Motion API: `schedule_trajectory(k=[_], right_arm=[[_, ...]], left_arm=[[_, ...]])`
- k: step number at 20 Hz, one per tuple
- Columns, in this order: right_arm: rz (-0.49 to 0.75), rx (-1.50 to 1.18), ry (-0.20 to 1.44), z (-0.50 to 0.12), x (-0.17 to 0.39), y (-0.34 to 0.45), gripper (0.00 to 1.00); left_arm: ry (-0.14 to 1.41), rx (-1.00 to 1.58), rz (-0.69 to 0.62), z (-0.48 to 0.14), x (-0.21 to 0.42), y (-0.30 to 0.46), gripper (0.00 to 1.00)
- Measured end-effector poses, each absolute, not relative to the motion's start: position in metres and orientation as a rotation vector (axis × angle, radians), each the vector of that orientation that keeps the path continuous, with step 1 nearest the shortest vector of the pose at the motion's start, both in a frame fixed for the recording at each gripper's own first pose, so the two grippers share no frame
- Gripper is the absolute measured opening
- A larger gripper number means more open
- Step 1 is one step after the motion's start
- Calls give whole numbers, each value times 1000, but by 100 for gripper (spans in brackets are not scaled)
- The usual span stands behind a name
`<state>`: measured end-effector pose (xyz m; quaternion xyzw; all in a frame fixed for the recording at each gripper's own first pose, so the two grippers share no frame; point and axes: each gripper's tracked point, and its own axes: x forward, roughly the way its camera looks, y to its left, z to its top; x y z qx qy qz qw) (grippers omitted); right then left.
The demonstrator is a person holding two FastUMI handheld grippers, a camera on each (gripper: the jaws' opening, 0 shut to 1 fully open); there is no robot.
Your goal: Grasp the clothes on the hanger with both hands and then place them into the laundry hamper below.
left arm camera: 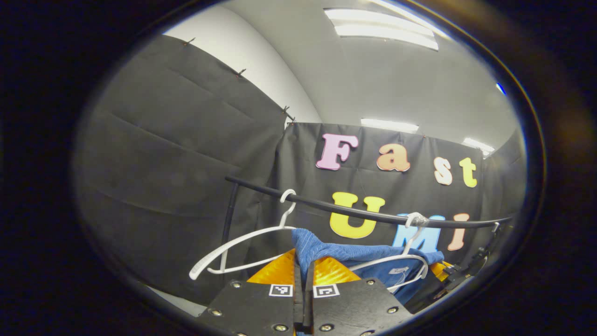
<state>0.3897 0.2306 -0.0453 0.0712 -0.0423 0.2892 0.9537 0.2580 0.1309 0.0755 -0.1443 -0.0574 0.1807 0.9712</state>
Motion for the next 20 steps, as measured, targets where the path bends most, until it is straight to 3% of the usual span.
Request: schedule_trajectory(k=[7,20], right_arm=[[664,74,-157,-40,380,251,0],[656,67,-138,-49,383,255,0]], left_arm=[[-65,-286,296,73,264,169,1],[81,-282,186,-1,272,175,1]])
